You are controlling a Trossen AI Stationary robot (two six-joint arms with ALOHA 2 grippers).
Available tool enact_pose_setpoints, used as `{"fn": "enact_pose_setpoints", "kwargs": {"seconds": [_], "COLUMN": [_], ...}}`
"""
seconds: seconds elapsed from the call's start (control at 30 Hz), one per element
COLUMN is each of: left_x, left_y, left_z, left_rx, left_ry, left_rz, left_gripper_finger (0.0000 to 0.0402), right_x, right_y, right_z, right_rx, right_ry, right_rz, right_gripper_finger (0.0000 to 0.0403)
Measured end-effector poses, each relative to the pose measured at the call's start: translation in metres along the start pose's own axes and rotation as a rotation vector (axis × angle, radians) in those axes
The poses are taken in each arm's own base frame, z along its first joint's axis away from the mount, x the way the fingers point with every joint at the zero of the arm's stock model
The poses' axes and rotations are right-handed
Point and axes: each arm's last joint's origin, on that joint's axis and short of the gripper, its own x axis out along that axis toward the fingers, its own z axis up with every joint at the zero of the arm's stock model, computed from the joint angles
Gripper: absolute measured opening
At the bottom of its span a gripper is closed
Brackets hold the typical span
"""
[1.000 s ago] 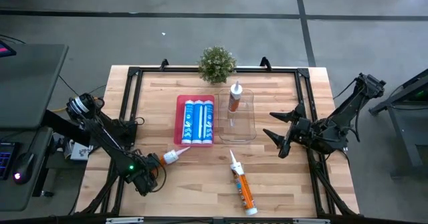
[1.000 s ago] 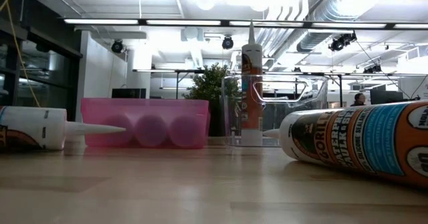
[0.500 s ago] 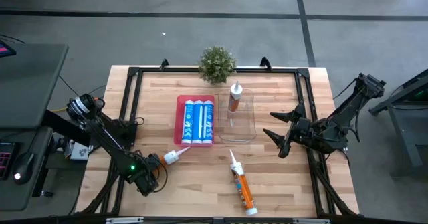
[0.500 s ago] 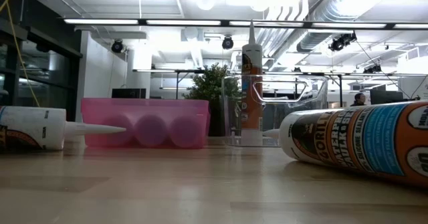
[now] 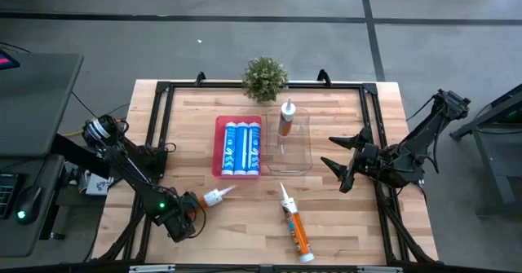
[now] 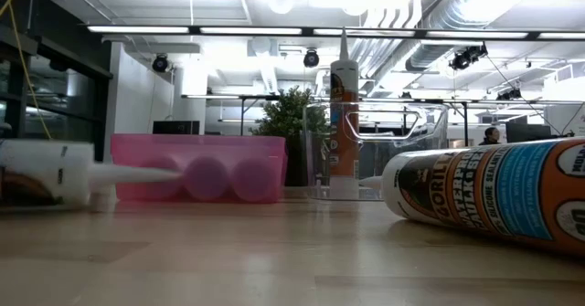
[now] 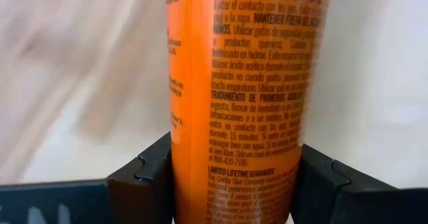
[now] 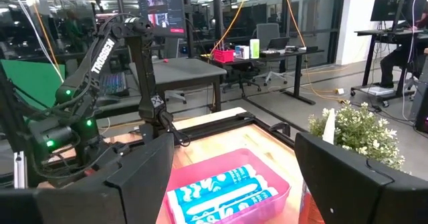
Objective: Pick & place silicon tubes, Sealant and Lysol wipes
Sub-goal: Put the left orange sealant into the transparent bin
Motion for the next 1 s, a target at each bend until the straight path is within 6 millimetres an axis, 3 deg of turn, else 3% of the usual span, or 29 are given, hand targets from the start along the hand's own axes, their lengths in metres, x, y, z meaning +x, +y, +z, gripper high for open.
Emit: {"fn": "enact_pose_setpoints", "kwargs": {"seconds": [0.23,0.63,0.83,1.0], "left_x": [-0.029,-0.103,-0.13,-0.141], "left_y": [-0.006,-0.029,-0.04,-0.035], "left_z": [0.004,0.028,0.066,0.113], "left_rx": [0.091,0.208,0.297,0.278], "left_ry": [-0.153,-0.738,-0.916,-1.014], "left_rz": [-0.102,-0.187,-0.17,-0.162], "left_gripper_finger": [0.0192,0.0191,0.0191,0.0191], "right_x": [0.0,0.001,0.0,0.001], "right_y": [0.0,0.001,0.002,0.003], "right_z": [0.001,0.003,0.003,0.005], "right_rx": [0.033,0.158,0.189,0.18], "right_ry": [-0.002,-0.005,-0.003,-0.011], "right_rz": [0.0,0.051,0.079,0.104], "right_gripper_finger": [0.0307,0.0307,0.0307,0.0307]}}
